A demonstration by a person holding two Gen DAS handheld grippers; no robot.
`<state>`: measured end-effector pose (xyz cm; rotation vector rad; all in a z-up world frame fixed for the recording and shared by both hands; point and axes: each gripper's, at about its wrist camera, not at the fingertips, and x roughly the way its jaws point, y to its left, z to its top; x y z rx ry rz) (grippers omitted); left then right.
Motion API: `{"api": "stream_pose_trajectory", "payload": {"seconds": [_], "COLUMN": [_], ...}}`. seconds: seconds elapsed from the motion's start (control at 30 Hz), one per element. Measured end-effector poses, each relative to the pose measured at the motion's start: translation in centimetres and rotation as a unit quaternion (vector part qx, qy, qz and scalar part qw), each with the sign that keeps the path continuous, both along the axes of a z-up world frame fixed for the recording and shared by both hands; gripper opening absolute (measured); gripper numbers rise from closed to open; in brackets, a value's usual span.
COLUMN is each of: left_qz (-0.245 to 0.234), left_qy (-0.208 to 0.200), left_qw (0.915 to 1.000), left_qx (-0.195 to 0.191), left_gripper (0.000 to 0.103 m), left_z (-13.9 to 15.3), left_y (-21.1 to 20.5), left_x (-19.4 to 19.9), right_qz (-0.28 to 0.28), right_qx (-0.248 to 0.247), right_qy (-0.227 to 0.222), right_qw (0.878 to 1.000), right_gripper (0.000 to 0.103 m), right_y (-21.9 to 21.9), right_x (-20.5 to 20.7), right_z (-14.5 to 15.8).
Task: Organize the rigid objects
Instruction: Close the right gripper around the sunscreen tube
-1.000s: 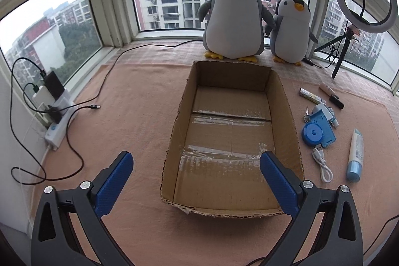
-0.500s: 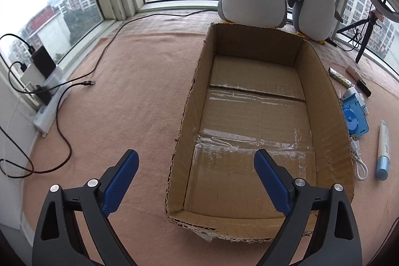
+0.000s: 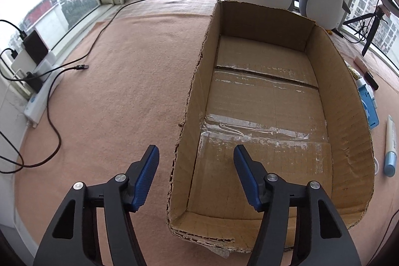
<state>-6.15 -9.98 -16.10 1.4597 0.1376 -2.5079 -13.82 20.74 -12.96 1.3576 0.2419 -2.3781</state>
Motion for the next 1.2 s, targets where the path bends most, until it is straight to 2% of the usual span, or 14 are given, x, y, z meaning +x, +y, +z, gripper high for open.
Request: {"api": "stream_pose_trajectory", "payload": {"seconds": [0.13, 0.63, 0.83, 1.2], "left_qz": [-0.005, -0.011, -0.012, -0.014], "left_qy": [0.001, 0.014, 0.018, 0.018], "left_qw": [1.0000, 0.9994, 0.9991, 0.9990], "left_qx": [0.005, 0.029, 0.036, 0.038], "left_gripper": [0.056, 0.056, 0.056, 0.056], "left_z": [-0.5, -0.6, -0.8, -0.8], "left_y": [0.3, 0.0, 0.0, -0.1], "left_x": [0.2, -0.1, -0.1, -0.2], "right_qz": [-0.010, -0.030, -0.023, 0.044], "right_qx": [0.006, 0.067, 0.090, 0.062], "right_qy": [-0.018, -0.032, -0.040, -0.069], "right_qw": [1.000, 0.997, 0.995, 0.995], "right_gripper": [0.102, 0.090, 0.075, 0.046], "right_y": [-0.5, -4.1, -5.0, -3.0], "right_x": [-0.4, -2.4, -3.0, -3.9], "right_z": [-1.1, -4.3, -5.4, -5.1]}}
